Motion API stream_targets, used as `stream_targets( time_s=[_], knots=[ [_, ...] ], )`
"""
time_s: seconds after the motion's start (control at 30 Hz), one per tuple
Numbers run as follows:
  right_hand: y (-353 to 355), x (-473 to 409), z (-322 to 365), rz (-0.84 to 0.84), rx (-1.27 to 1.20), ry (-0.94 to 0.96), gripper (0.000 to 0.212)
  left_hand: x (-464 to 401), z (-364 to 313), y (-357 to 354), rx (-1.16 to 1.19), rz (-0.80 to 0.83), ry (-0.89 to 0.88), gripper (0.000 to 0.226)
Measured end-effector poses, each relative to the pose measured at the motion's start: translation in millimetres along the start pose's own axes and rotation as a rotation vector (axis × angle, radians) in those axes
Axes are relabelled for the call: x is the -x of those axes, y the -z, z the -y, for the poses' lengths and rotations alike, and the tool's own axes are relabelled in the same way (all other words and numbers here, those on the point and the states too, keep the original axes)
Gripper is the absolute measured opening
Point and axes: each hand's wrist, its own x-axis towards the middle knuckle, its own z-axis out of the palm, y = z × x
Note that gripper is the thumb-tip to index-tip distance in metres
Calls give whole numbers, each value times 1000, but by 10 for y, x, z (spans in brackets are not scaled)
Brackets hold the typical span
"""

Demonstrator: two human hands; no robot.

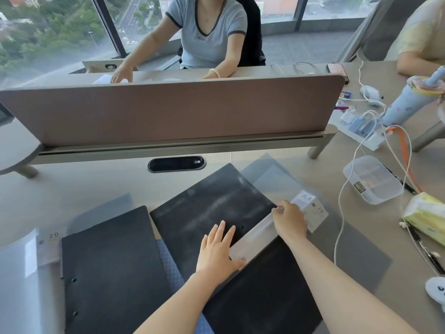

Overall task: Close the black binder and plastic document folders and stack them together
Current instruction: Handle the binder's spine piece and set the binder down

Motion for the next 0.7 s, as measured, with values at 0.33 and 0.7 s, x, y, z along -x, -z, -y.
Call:
stream_targets(
  time_s=[0.33,0.7],
  knots=[
    [177,176,268,-17,-372,143,14,81,-53,256,115,-103,10,91],
    [543,749,1198,-213,-598,375,17,459,14,836,373,-359,-66,94]
  ],
)
